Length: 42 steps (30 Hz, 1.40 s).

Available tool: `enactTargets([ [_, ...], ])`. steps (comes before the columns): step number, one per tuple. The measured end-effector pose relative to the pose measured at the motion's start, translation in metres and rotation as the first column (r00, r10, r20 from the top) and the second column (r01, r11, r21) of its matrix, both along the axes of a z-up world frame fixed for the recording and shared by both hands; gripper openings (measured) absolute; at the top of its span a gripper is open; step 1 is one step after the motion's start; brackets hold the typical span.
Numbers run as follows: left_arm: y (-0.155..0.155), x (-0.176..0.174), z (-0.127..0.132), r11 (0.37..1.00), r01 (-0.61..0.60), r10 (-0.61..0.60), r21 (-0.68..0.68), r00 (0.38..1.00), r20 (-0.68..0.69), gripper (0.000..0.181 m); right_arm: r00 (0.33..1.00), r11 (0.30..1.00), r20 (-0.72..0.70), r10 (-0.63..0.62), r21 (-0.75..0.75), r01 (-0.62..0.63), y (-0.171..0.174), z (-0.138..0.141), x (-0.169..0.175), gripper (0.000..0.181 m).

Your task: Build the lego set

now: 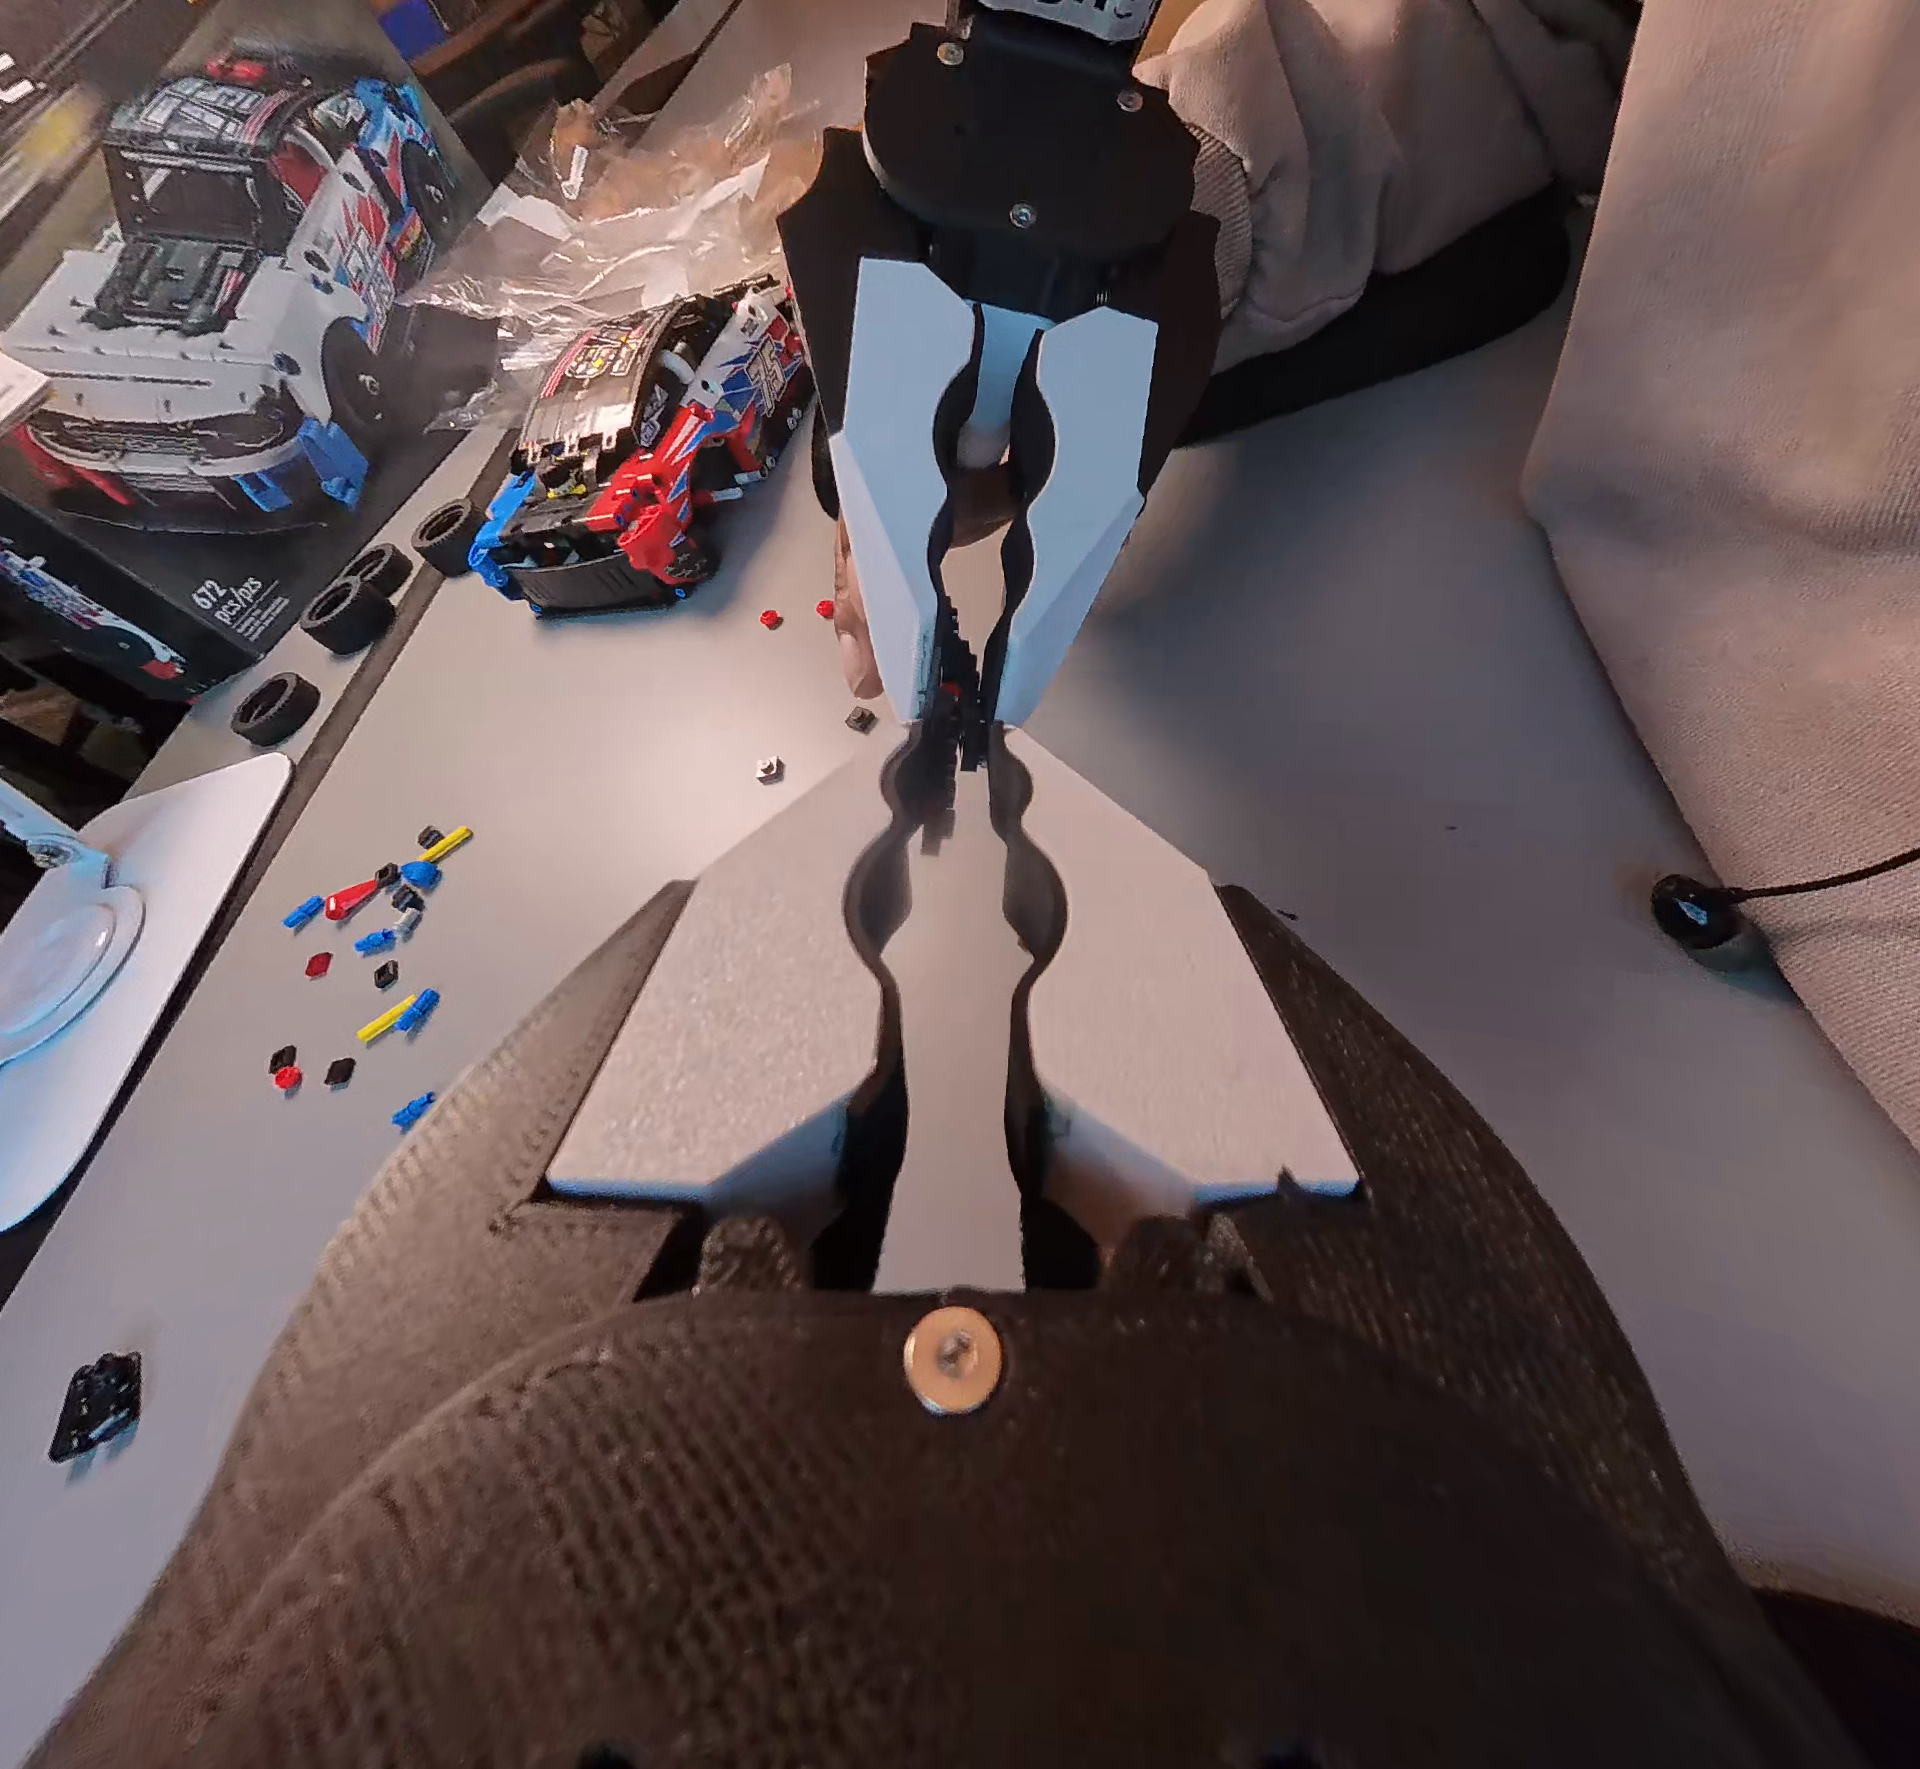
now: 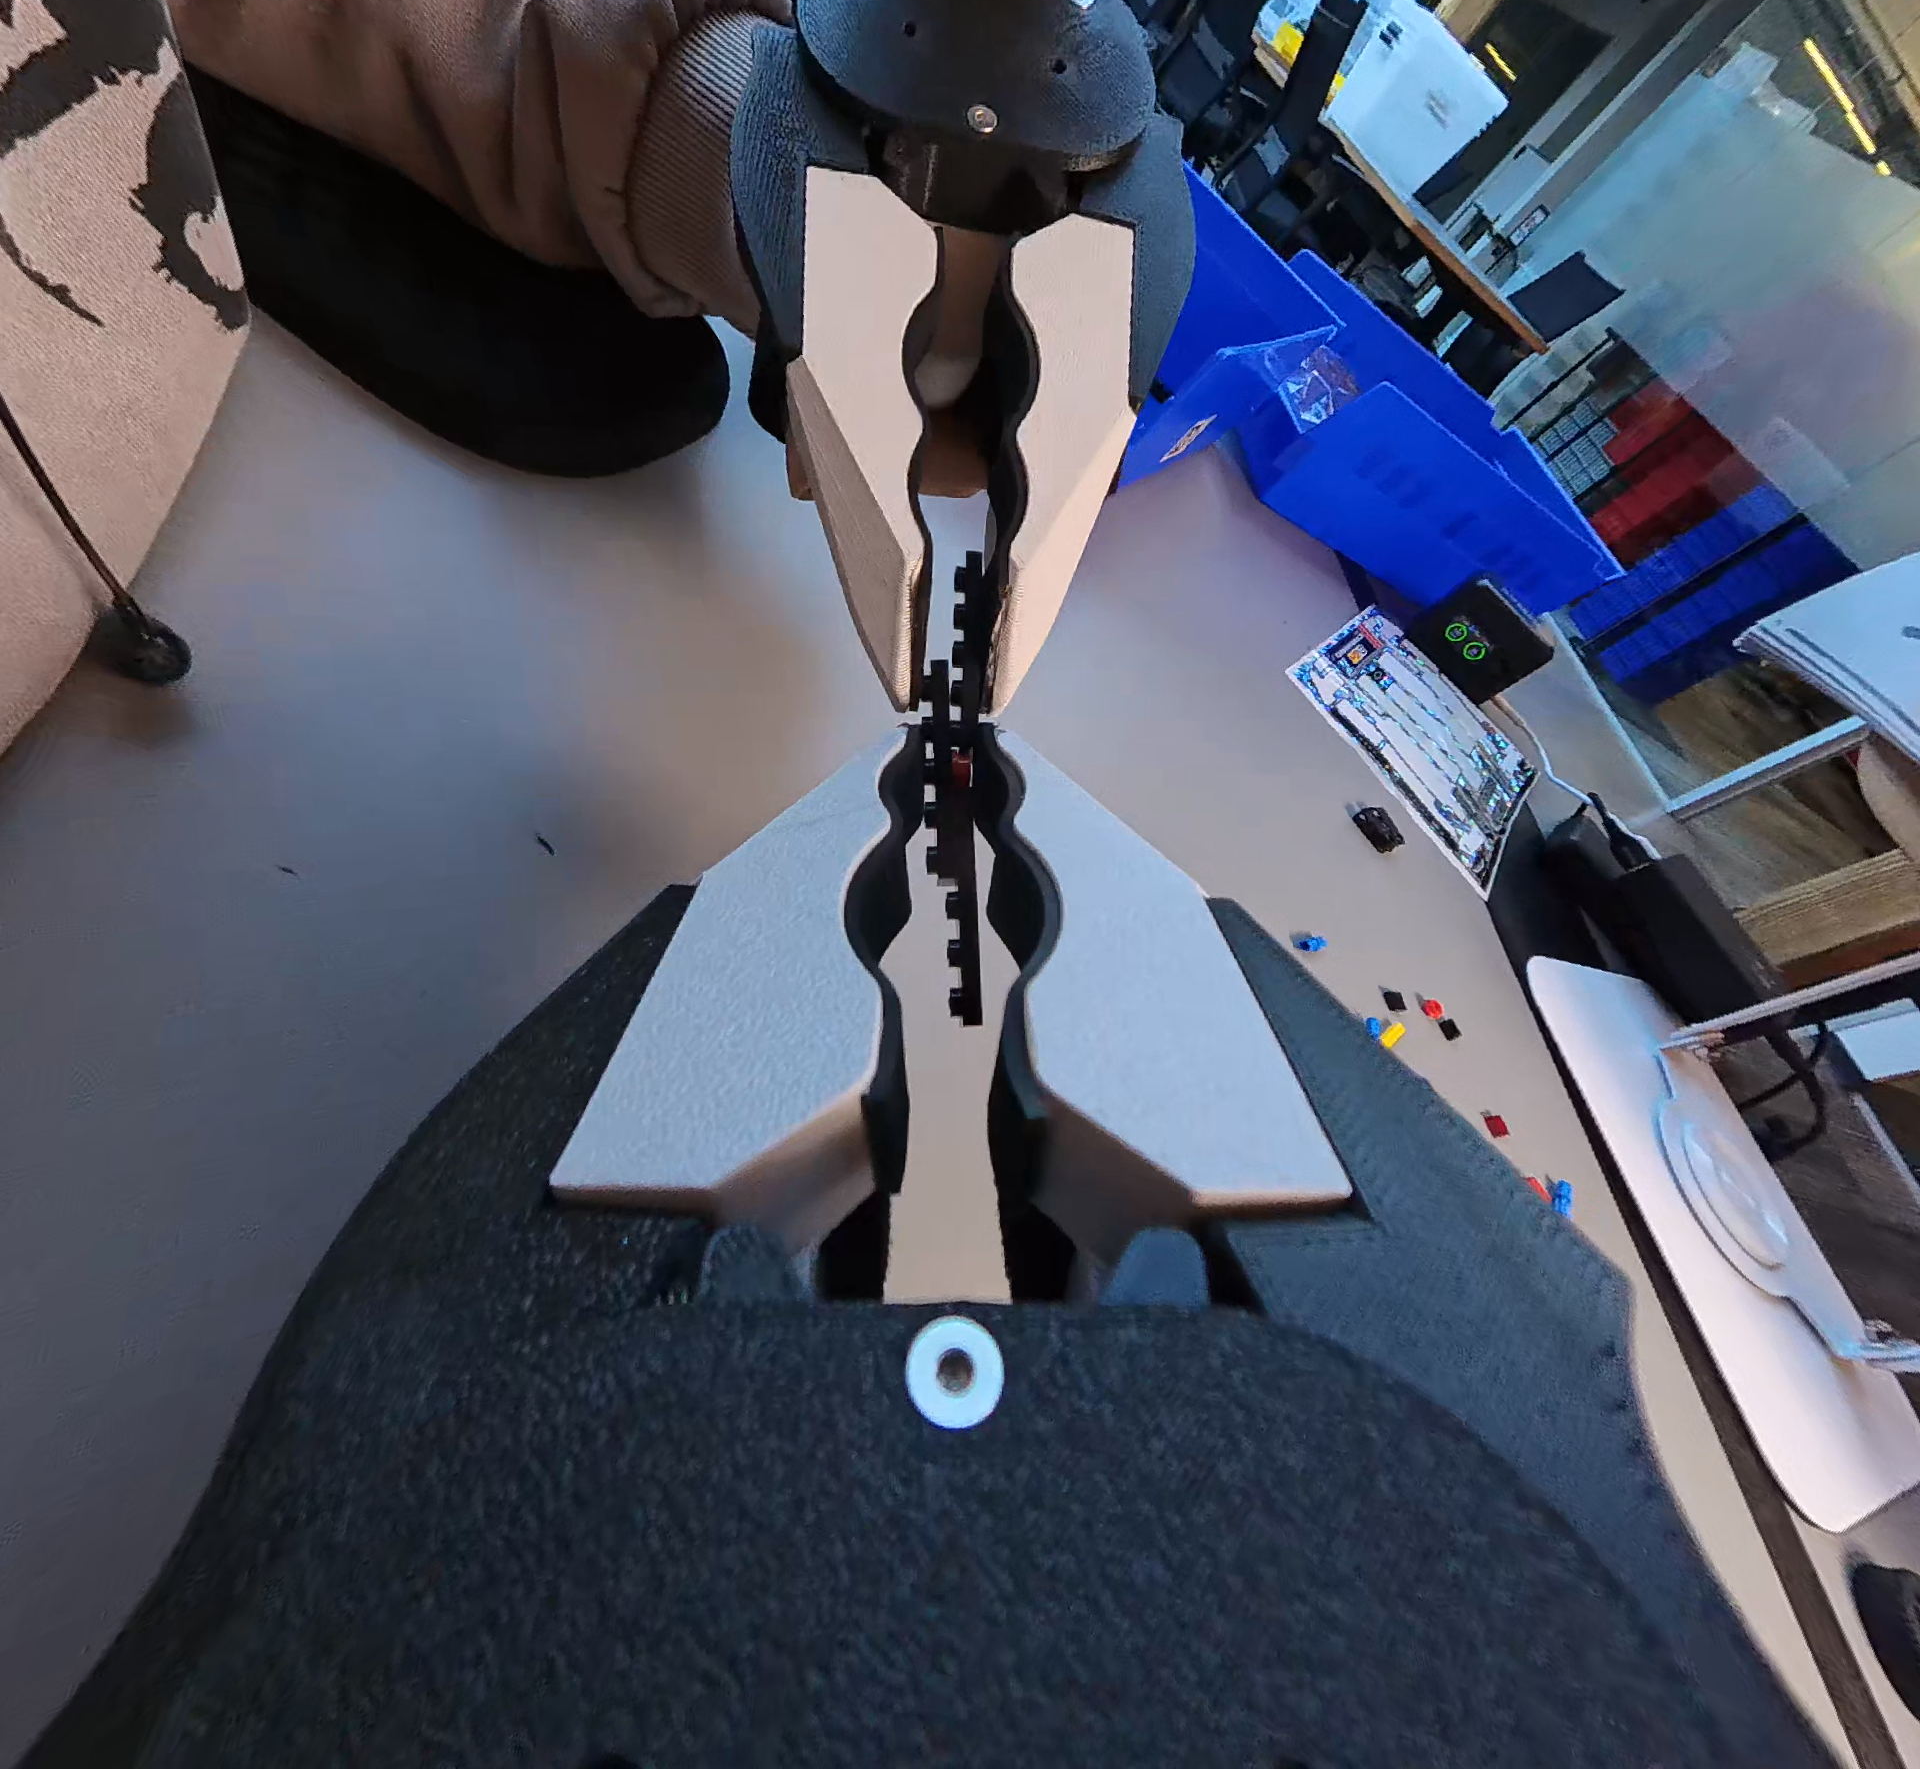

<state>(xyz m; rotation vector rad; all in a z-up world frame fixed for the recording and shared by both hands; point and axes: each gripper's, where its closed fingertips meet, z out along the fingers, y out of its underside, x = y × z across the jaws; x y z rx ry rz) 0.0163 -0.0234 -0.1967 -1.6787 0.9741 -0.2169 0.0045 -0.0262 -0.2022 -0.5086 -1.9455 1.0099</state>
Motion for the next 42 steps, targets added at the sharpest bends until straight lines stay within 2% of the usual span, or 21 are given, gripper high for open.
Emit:
enactTargets([
  [4, -0.002, 0.002, 0.008, 1.0, 0.009, -0.009, 0.018, 1.0, 0.009, 0.007, 0.999, 1.0, -0.037, 0.018, -0.024, -0.019, -0.003, 0.008, 0.002, 0.006],
  [12, -0.007, 0.004, 0.002, 0.999, 0.042, -0.042, -0.017, 0.999, 0.004, 0.007, 1.0, 0.999, -0.001, 0.031, -0.02, -0.031, -0.007, 0.002, 0.003, 0.006],
  [15, -0.009, 0.004, 0.001, 0.997, 0.066, -0.064, -0.037, 0.997, 0.04, 0.007, 0.999, 0.998, 0.022, 0.038, -0.048, -0.037, -0.01, 0.001, 0.003, 0.006],
  [23, -0.018, 0.004, 0.008, 0.993, 0.118, -0.117, -0.006, 0.991, 0.061, 0.006, 0.999, 0.994, 0.01, 0.054, -0.091, -0.052, -0.02, 0.008, 0.003, 0.005],
  [31, -0.014, 0.004, 0.003, 0.995, 0.095, -0.093, -0.031, 0.994, 0.049, 0.006, 0.997, 0.993, 0.044, 0.059, -0.109, -0.053, -0.016, 0.003, 0.003, 0.005],
  [34, -0.007, -0.004, 0.006, 0.998, 0.06, -0.056, -0.029, 0.99, 0.13, 0.006, 0.998, 0.981, 0.055, 0.018, -0.192, -0.007, -0.007, 0.005, -0.004, 0.007],
  [36, -0.003, -0.013, 0.011, 0.999, 0.04, -0.032, -0.034, 0.974, 0.226, 0.006, 0.999, 0.978, 0.045, 0.002, -0.209, 0.007, 0.001, 0.008, -0.005, 0.02],
  [39, -0.001, -0.022, 0.02, 0.999, 0.038, -0.023, -0.037, 0.937, 0.349, 0.006, 0.999, 0.969, 0.044, -0.007, -0.245, 0.018, 0.01, 0.014, -0.004, 0.028],
  [42, 0.001, -0.025, 0.027, 0.998, 0.036, -0.01, -0.052, 0.903, 0.43, 0.006, 0.998, 0.979, -0.023, -0.062, -0.195, 0.057, 0.02, 0.021, -0.007, 0.025],
])
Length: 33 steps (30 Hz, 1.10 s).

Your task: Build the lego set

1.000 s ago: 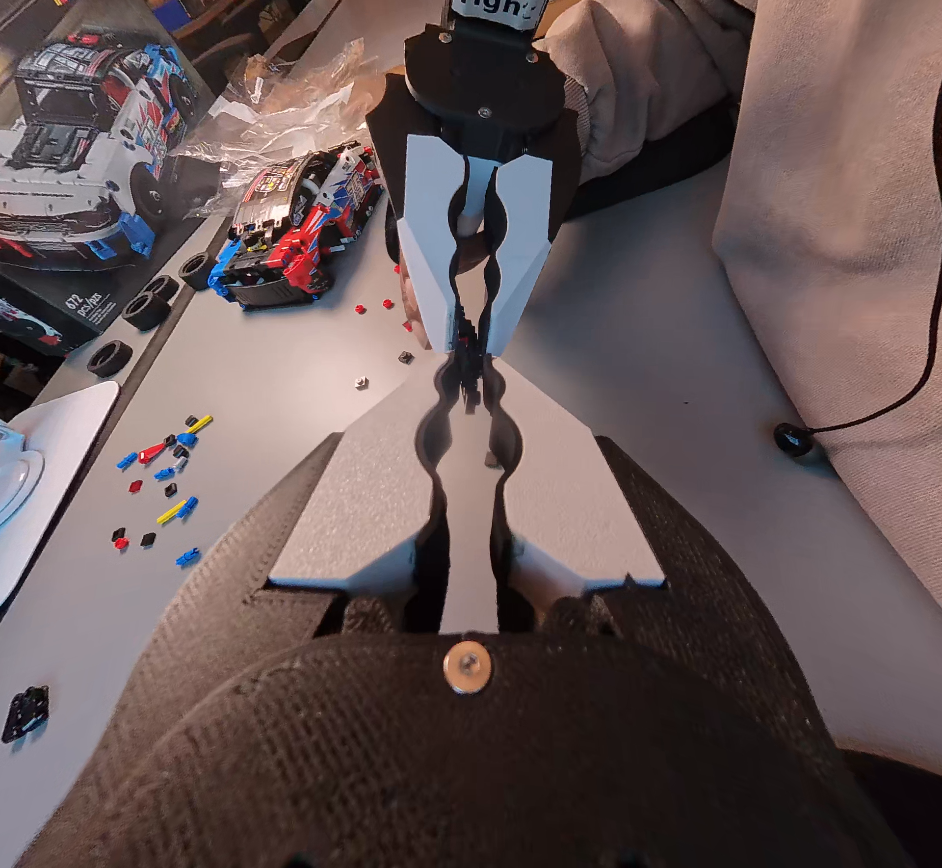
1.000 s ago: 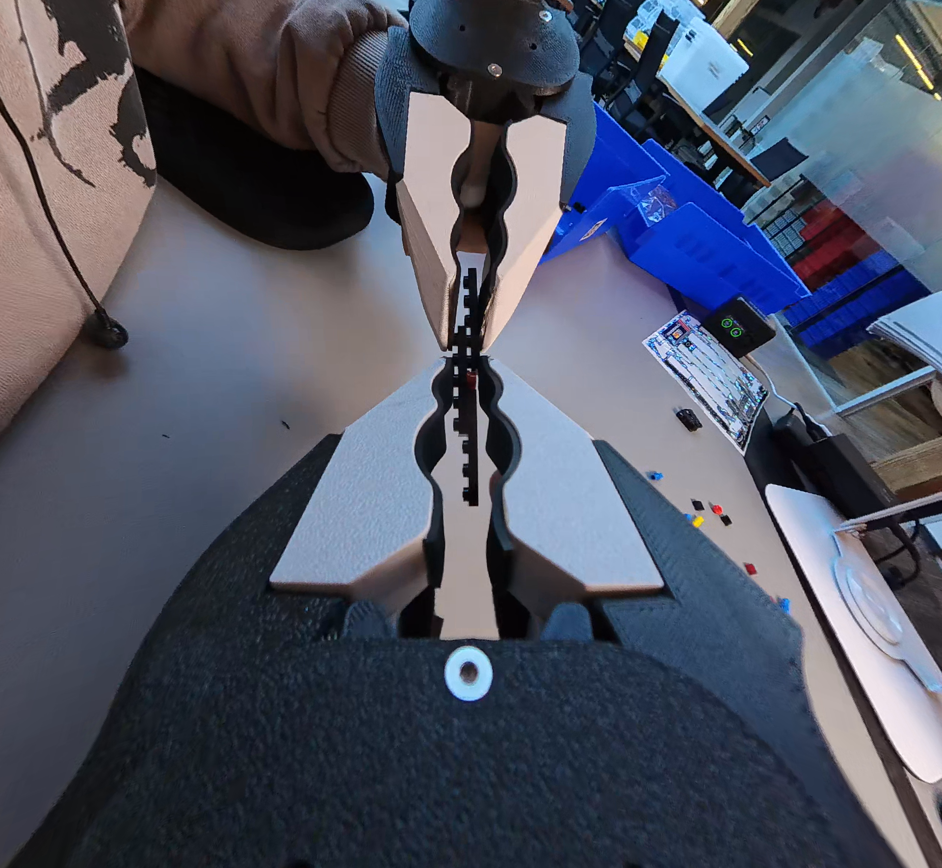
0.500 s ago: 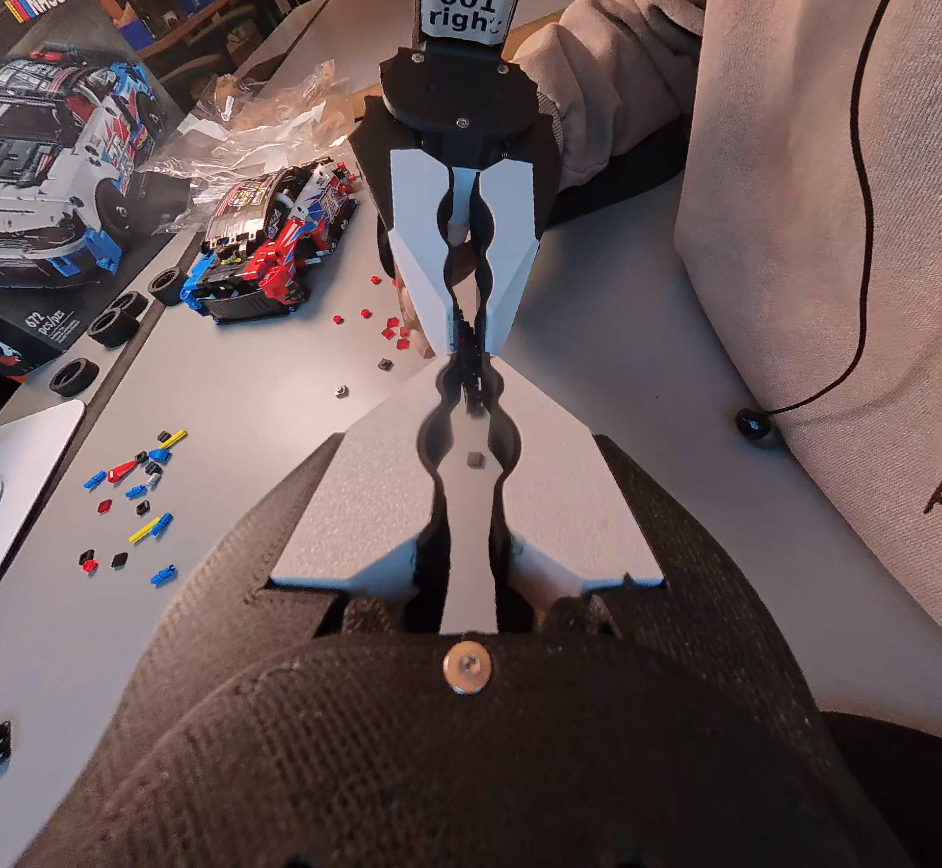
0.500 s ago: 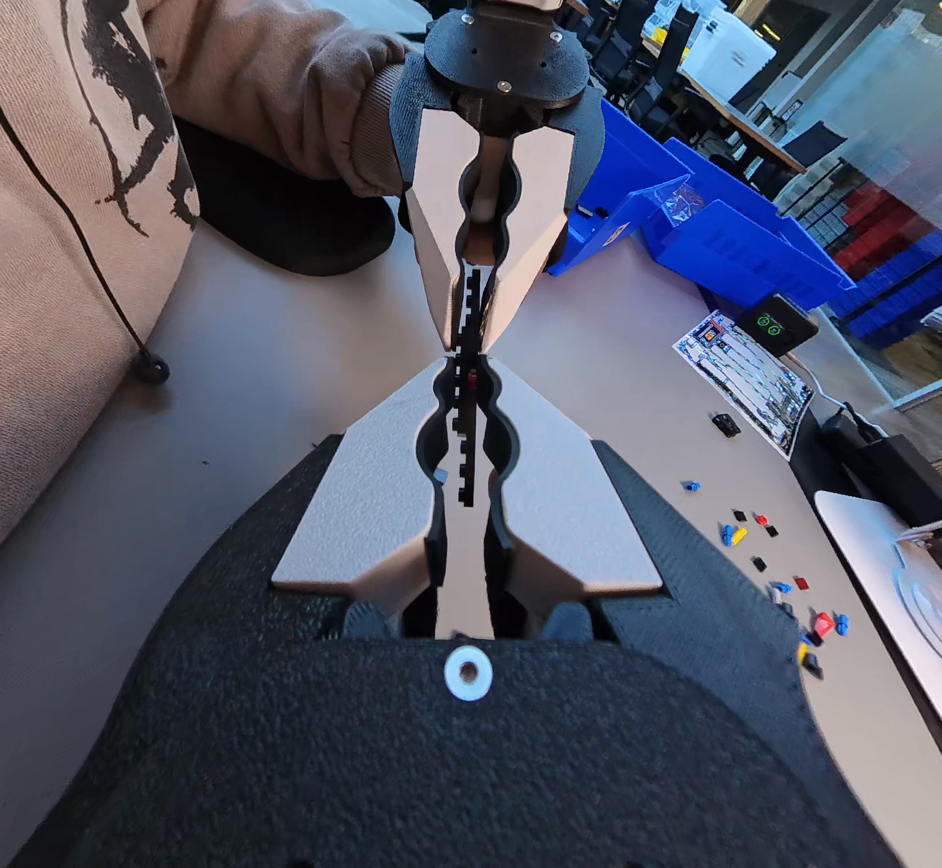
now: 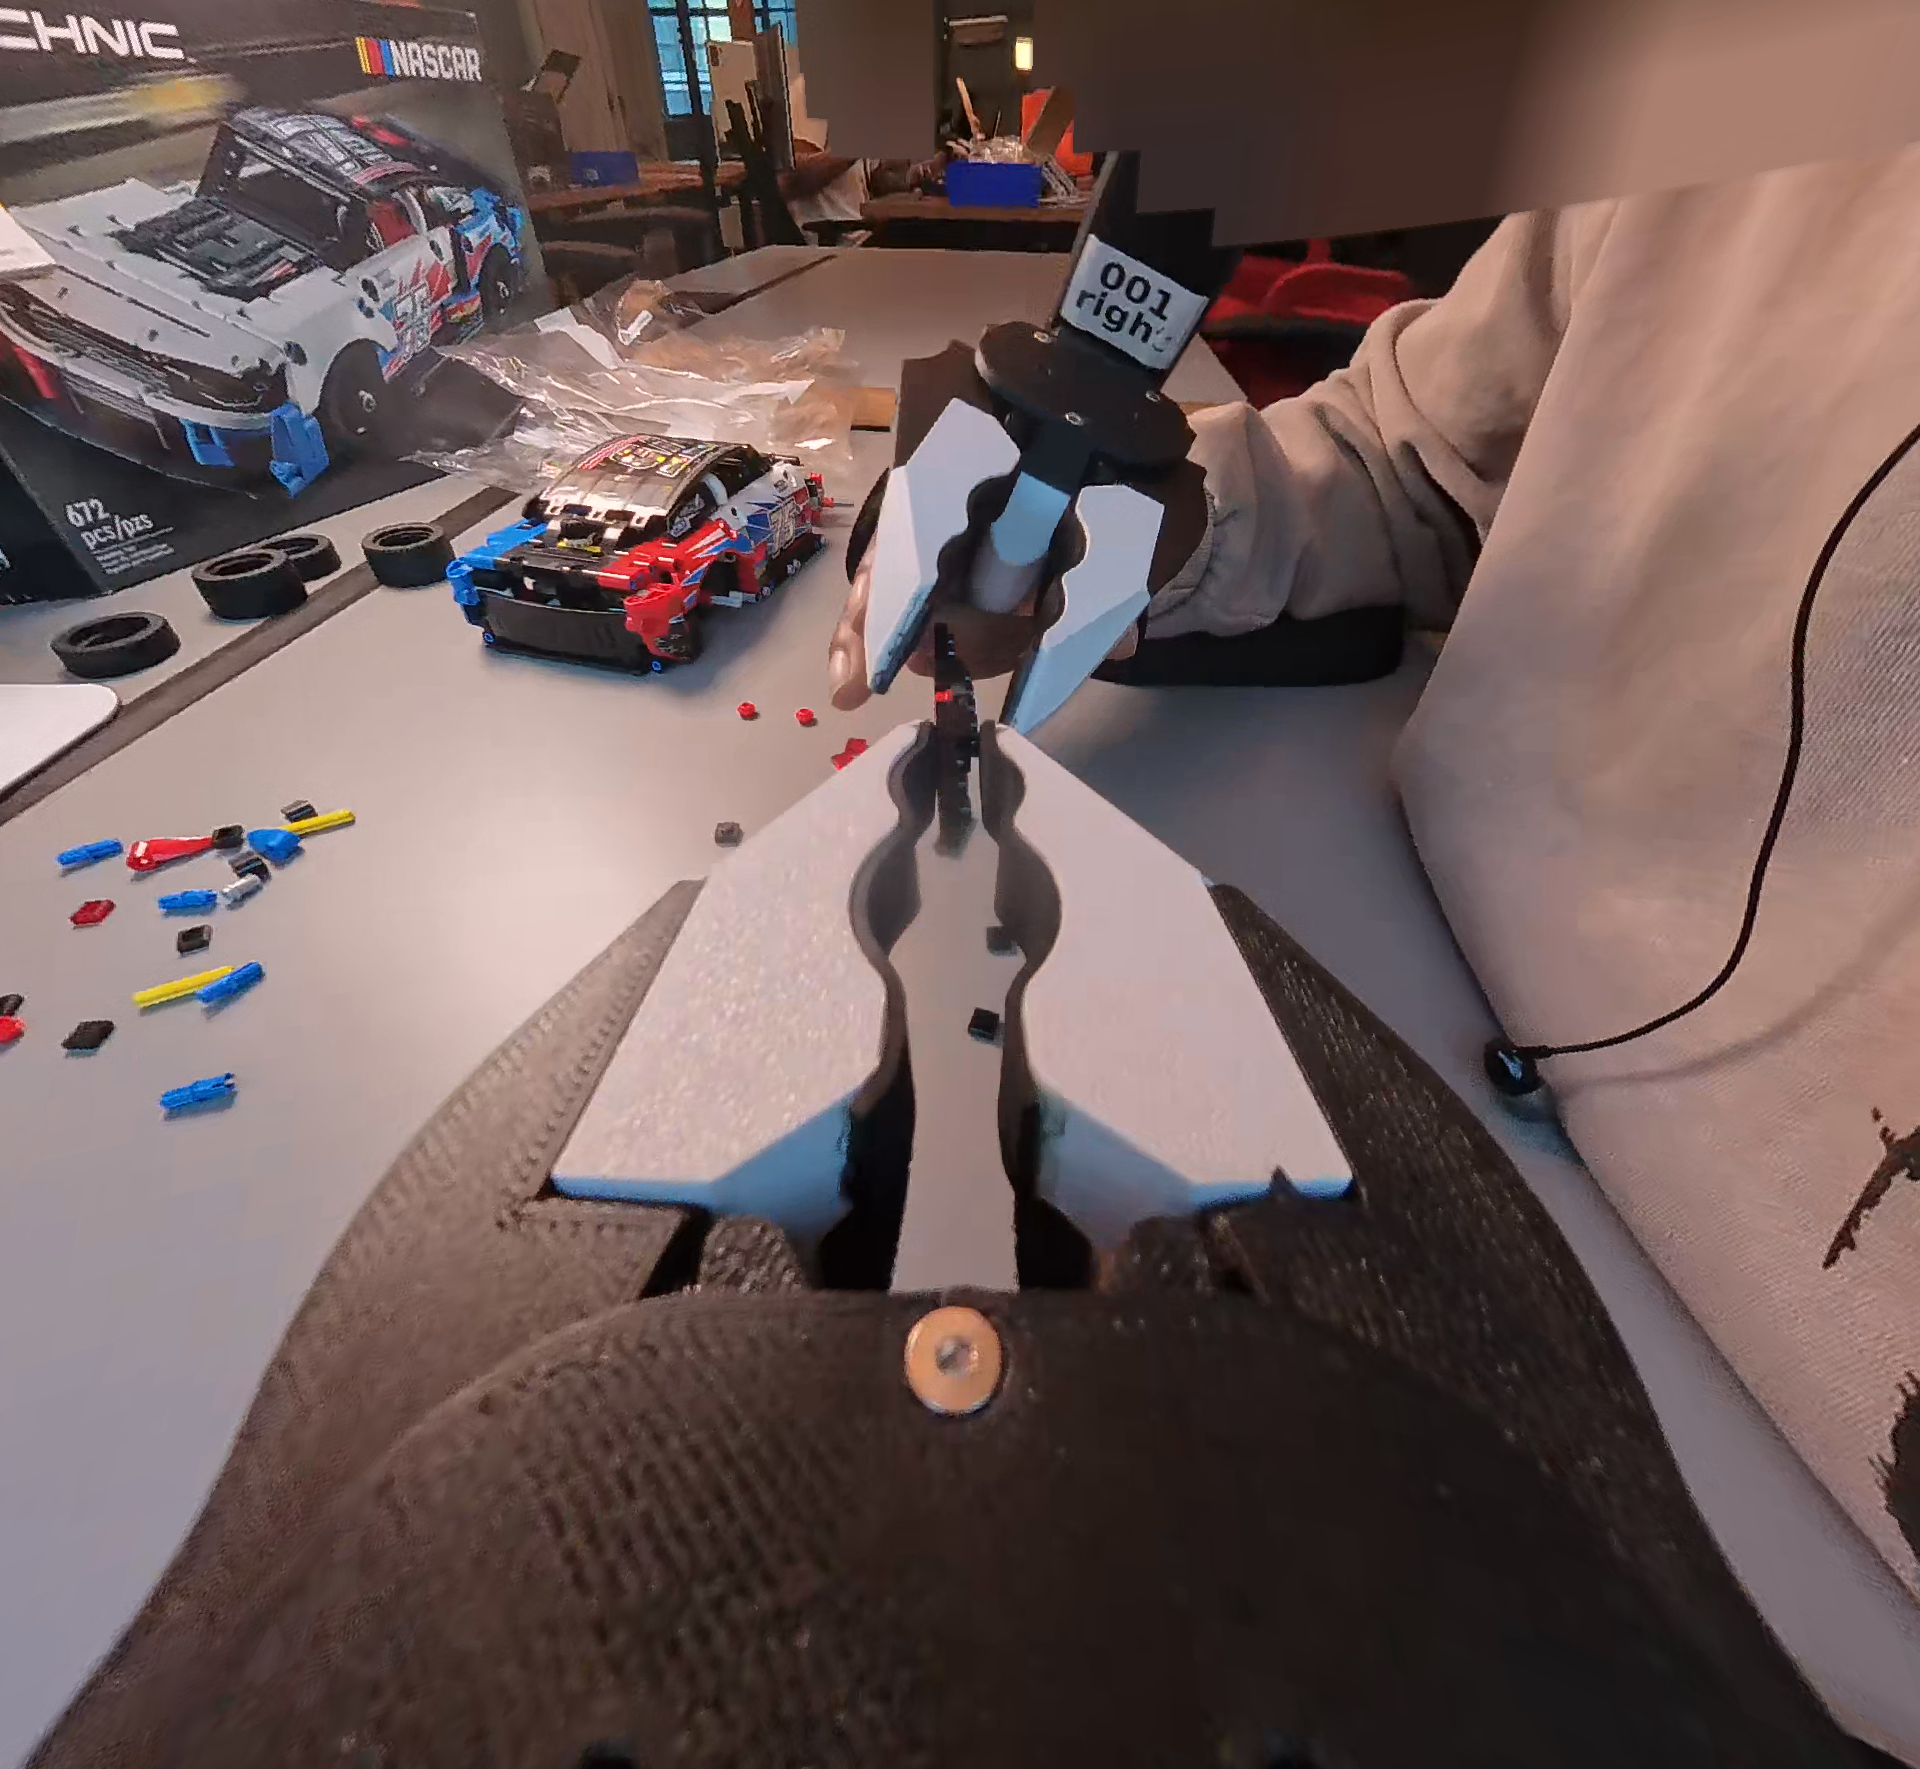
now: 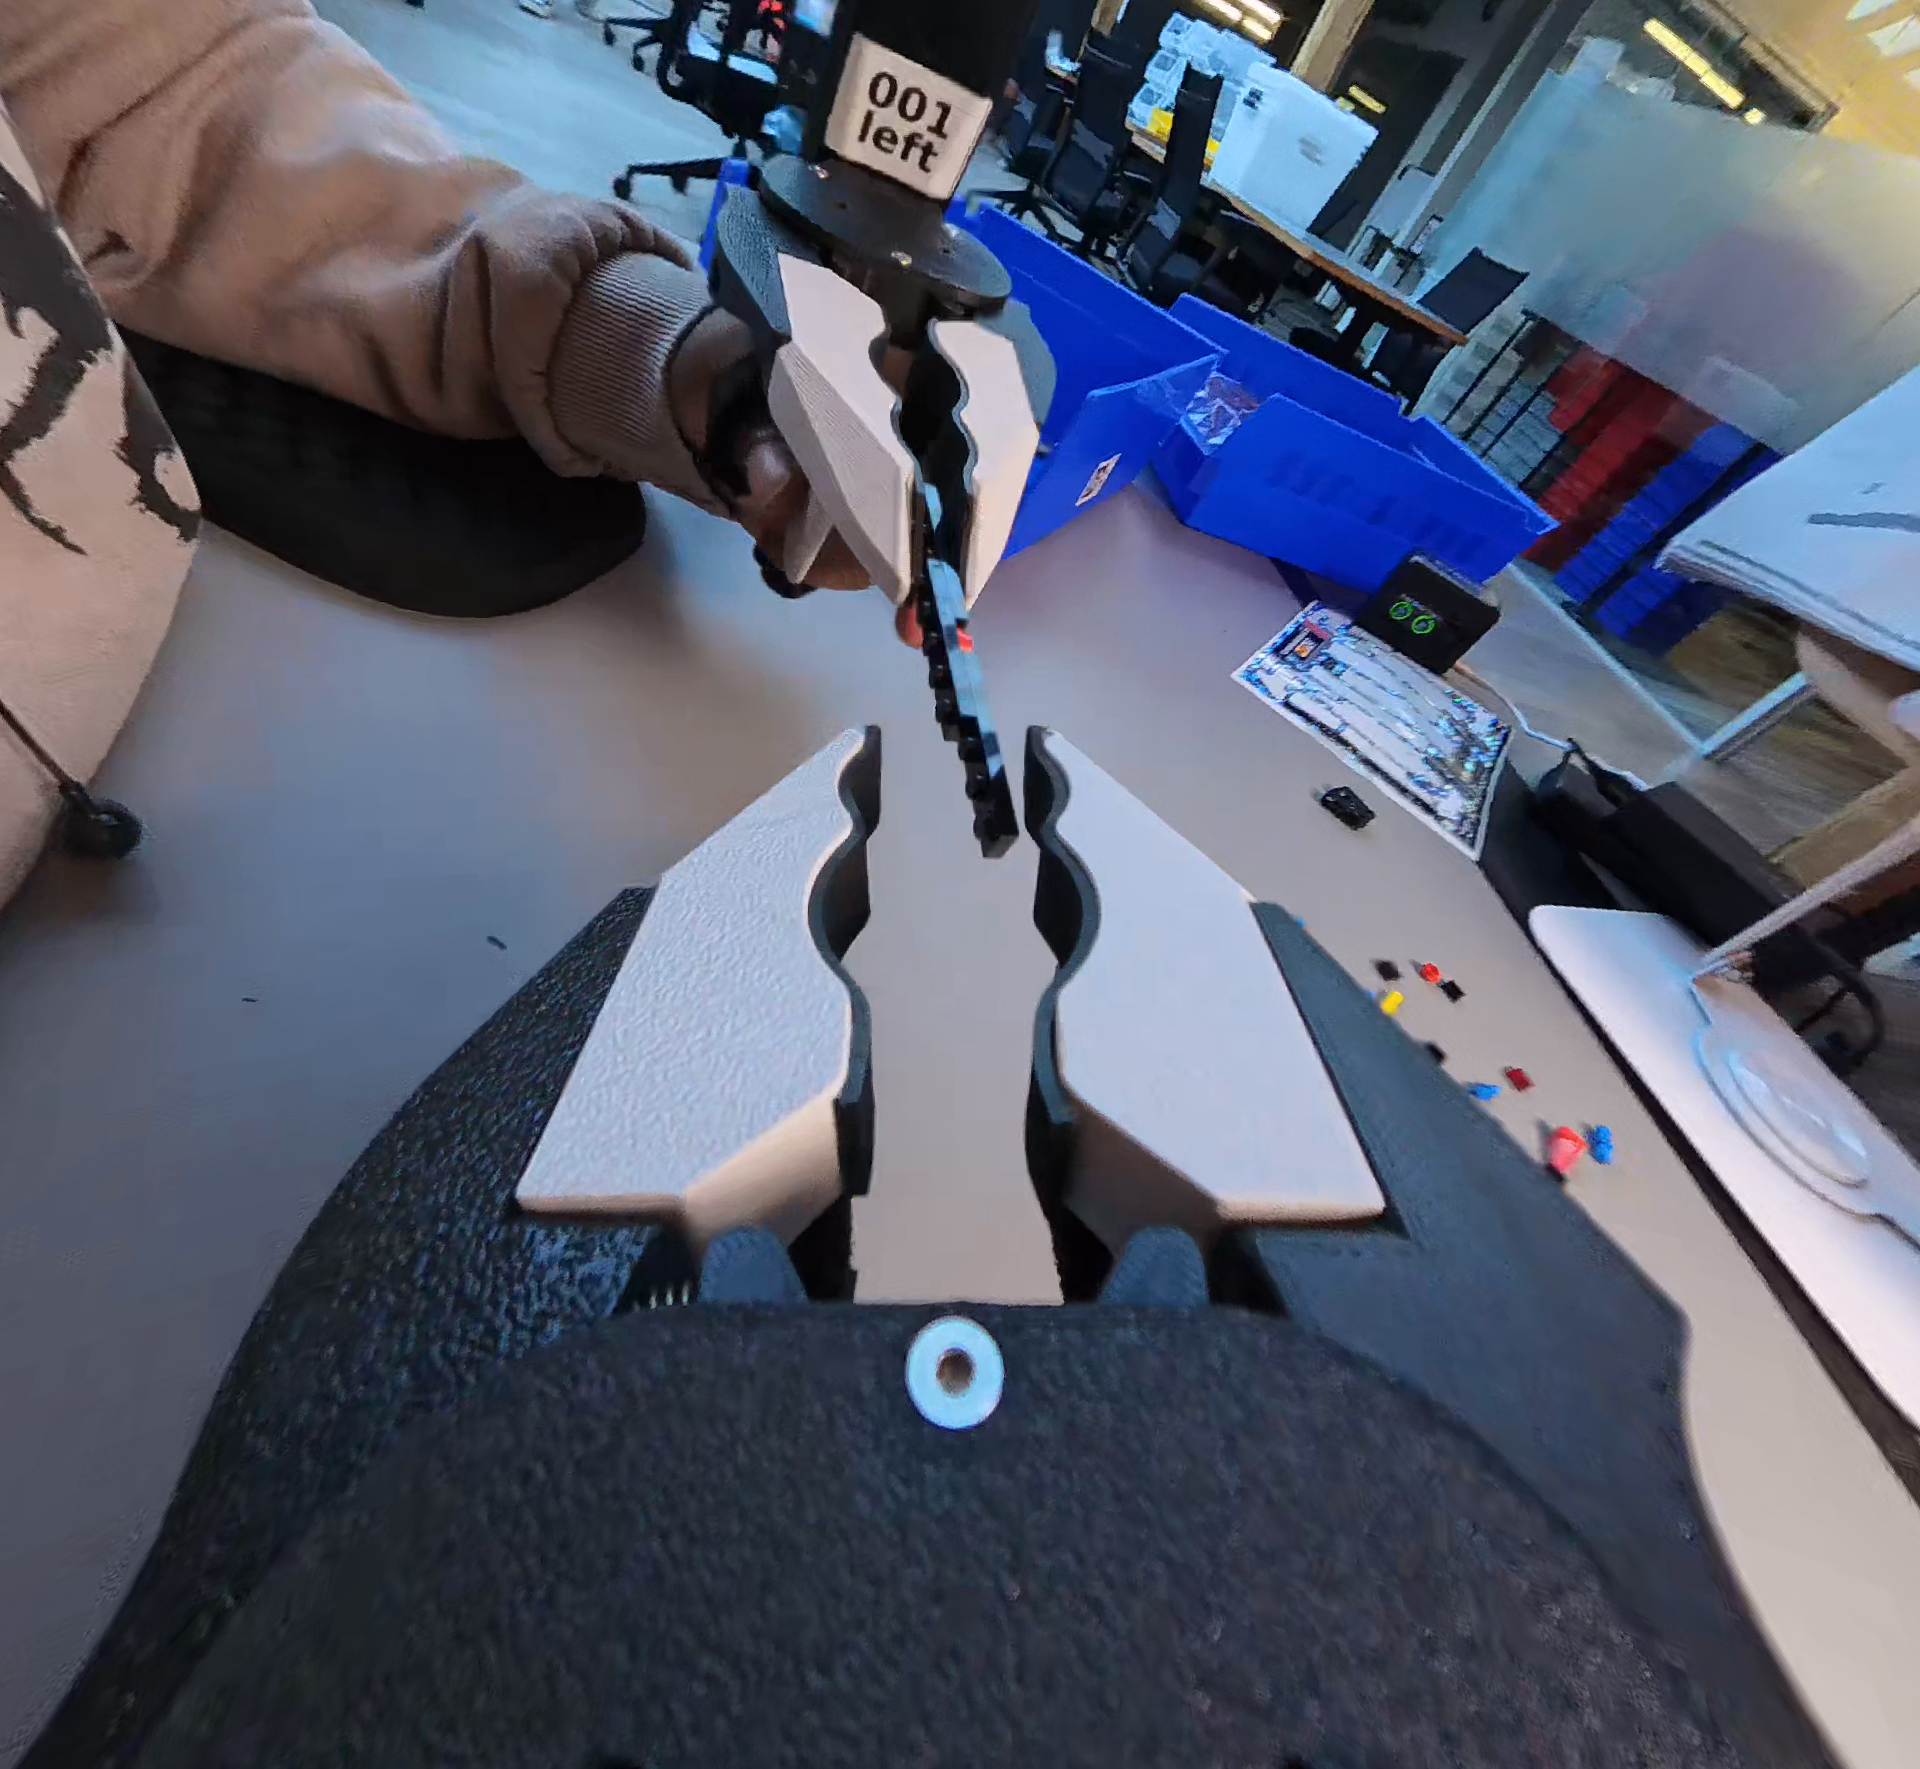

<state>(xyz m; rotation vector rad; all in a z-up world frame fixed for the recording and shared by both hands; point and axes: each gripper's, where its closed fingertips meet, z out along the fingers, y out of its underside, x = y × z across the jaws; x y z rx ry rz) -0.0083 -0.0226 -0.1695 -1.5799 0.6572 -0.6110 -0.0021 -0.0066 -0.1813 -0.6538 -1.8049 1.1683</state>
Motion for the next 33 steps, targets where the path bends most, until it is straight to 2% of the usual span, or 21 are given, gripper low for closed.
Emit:
enactTargets([
  [5, 0.005, 0.001, 0.005, 0.995, 0.03, -0.011, -0.096, 0.98, 0.201, 0.006, 0.988, 0.981, -0.141, -0.062, 0.176, 0.087, 0.002, 0.011, -0.001, 0.009],
  [7, 0.008, 0.0, 0.004, 0.987, 0.045, -0.001, -0.154, 0.962, 0.274, 0.006, 0.995, 0.988, -0.075, -0.062, 0.138, 0.072, 0.005, 0.008, -0.001, 0.008],
  [8, 0.01, -0.002, 0.003, 0.987, 0.035, 0.011, -0.157, 0.959, 0.283, 0.007, 0.998, 0.997, -0.012, -0.057, 0.059, 0.058, 0.005, 0.007, -0.001, 0.007],
  [9, 0.011, -0.004, 0.003, 0.99, 0.015, 0.023, -0.142, 0.964, 0.264, 0.012, 0.996, 0.998, 0.08, -0.029, -0.046, 0.033, 0.005, 0.003, 0.0, 0.007],
  [11, 0.012, -0.007, -0.004, 0.993, -0.028, 0.046, -0.116, 0.987, 0.155, 0.025, 0.947, 0.968, 0.312, 0.069, -0.252, 0.013, 0.004, -0.011, 0.003, 0.007],
  [14, 0.013, -0.01, -0.026, 0.991, -0.084, 0.077, -0.101, 0.994, -0.075, 0.024, 0.865, 0.899, 0.465, 0.187, -0.436, 0.04, 0.007, -0.023, 0.004, 0.007],
  [17, 0.015, -0.011, -0.035, 0.991, -0.119, 0.104, -0.057, 0.969, -0.223, 0.006, 0.84, 0.881, 0.503, 0.202, -0.467, 0.069, 0.011, -0.028, 0.002, 0.007],
  [18, 0.015, -0.01, -0.036, 0.991, -0.127, 0.112, -0.042, 0.96, -0.256, 0.006, 0.835, 0.873, 0.508, 0.21, -0.482, 0.074, 0.012, -0.028, 0.002, 0.007],
  [23, 0.015, -0.009, -0.031, 0.991, -0.132, 0.124, -0.011, 0.949, -0.29, 0.013, 0.822, 0.81, 0.493, 0.286, -0.582, 0.067, 0.011, -0.019, 0.005, 0.006],
  [26, 0.013, -0.007, -0.033, 0.992, -0.118, 0.102, -0.038, 0.952, -0.29, 0.008, 0.815, 0.8, 0.495, 0.3, -0.596, 0.067, 0.01, -0.018, 0.006, 0.006],
  [28, 0.012, -0.005, -0.032, 0.991, -0.1, 0.076, -0.088, 0.965, -0.249, 0.006, 0.823, 0.783, 0.479, 0.306, -0.619, 0.07, 0.011, -0.014, 0.006, 0.007],
  [30, 0.016, -0.006, -0.029, 0.979, -0.091, 0.07, -0.182, 0.99, -0.12, 0.006, 0.858, 0.756, 0.437, 0.27, -0.648, 0.093, 0.021, -0.004, 0.0, 0.009],
  [33, 0.024, -0.02, -0.04, 0.912, -0.053, 0.111, -0.408, 0.986, 0.121, 0.006, 0.943, 0.758, 0.306, 0.135, -0.645, 0.101, 0.055, 0.022, -0.001, 0.036],
])
